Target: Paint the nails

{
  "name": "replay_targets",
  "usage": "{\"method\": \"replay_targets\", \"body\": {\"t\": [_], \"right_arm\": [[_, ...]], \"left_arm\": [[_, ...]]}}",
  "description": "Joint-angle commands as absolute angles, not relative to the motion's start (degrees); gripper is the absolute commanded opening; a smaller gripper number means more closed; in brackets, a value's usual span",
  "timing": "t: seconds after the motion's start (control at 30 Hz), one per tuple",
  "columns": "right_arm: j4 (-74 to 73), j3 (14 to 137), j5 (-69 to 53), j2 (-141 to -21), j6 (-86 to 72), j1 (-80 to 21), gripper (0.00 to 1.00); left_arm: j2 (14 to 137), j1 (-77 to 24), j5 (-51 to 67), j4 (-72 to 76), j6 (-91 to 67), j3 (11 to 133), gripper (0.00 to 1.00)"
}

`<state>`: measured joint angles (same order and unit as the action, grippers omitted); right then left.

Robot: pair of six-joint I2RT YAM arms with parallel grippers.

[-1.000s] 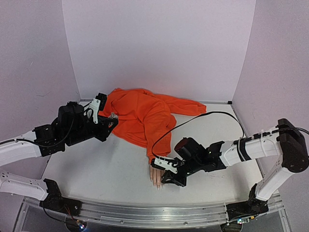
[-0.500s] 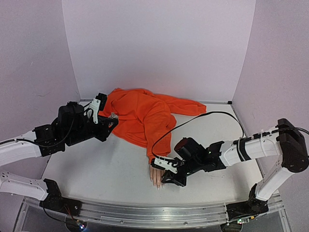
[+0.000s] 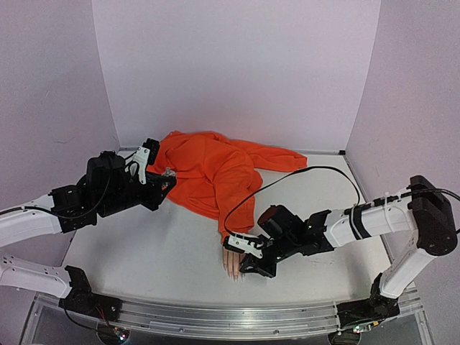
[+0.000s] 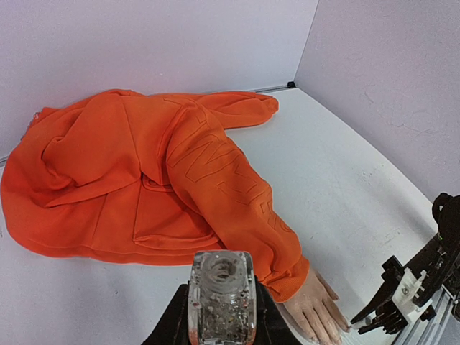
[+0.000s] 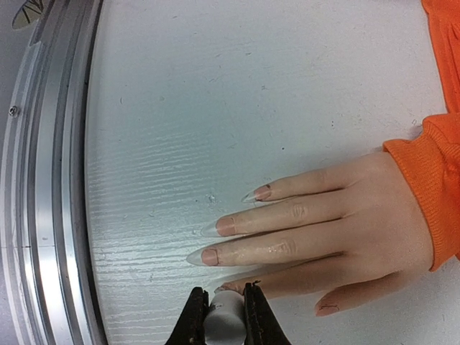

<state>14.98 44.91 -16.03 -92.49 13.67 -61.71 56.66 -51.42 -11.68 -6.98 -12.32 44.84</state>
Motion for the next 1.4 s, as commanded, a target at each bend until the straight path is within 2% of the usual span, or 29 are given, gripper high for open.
{"method": "replay_targets", "body": {"t": [0.0,1.07,1.37], "right_arm": [[13.6,47.3,-16.6,-93.1,13.5,-62.2,0.00],[11.5,47.9,-17.6,-93.9,12.8,-63.7,0.00],[13.5,45.1,-18.3,-89.5,12.4,-64.3,0.00]], "left_arm": [[56.4,-51.2,-11.5,-3.5,-12.7,44.9,0.00],[56.2,-51.2,-11.1,-3.5,-12.8,44.7,0.00],[56.9,-51.2,-10.9,-3.5,-12.7,45.1,0.00]]}}
